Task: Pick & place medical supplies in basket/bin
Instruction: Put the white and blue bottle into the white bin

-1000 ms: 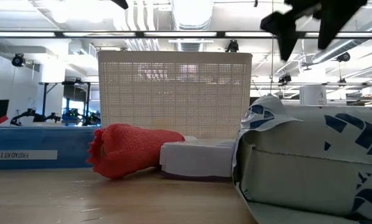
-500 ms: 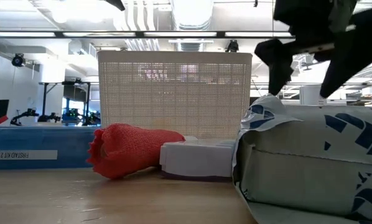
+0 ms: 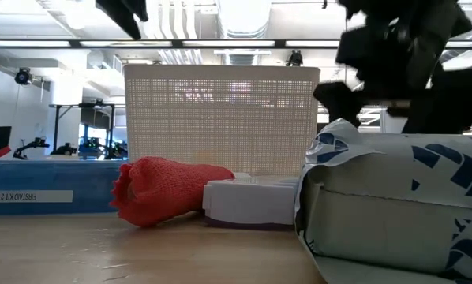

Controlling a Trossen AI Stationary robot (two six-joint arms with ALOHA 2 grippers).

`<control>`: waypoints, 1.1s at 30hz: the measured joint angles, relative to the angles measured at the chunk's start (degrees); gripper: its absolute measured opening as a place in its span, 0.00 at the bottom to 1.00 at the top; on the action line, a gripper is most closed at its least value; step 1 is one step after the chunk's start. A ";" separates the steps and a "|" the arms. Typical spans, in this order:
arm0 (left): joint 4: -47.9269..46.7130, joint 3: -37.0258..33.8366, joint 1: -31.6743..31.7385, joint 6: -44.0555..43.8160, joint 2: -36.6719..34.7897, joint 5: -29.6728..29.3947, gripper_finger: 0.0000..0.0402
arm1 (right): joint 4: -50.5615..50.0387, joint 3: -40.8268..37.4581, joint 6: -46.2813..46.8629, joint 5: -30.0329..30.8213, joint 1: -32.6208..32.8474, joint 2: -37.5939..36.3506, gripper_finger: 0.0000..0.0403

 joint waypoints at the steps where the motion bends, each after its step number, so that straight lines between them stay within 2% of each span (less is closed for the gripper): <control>1: -0.08 -0.68 -0.27 0.08 -0.20 0.01 0.73 | 0.31 0.11 -0.04 0.25 0.00 1.08 0.92; 8: -0.13 -3.94 -0.83 -0.22 -1.88 0.90 0.73 | -1.22 1.96 4.22 2.96 0.02 6.66 0.92; 12: -0.06 -4.05 -0.83 -1.14 -2.50 0.97 0.73 | -3.87 4.12 8.54 2.97 -0.40 7.50 0.85; 16: 0.03 -3.57 -0.81 -1.48 -2.57 0.45 0.73 | -6.31 6.38 10.86 3.17 -1.72 6.83 0.71; 21: -0.04 -3.62 -0.79 -2.08 -2.58 0.37 0.73 | -16.29 12.75 17.18 2.89 -4.53 5.22 0.48; 25: 0.00 -3.64 -0.79 -2.42 -2.57 -0.13 0.73 | -16.92 16.74 14.89 2.63 -5.64 0.93 0.30; 27: -0.03 -3.66 -0.76 -2.99 -2.57 -0.30 0.73 | -17.05 17.77 13.04 2.75 -6.07 -0.84 0.25; 30: -0.02 -3.66 -0.74 -4.07 -2.54 -0.80 0.73 | -18.51 18.48 13.56 2.07 -7.39 -2.43 0.25; 33: -0.02 -3.66 -0.74 -4.65 -2.54 -0.90 0.73 | -20.95 18.03 15.59 -0.51 -8.42 -2.68 0.33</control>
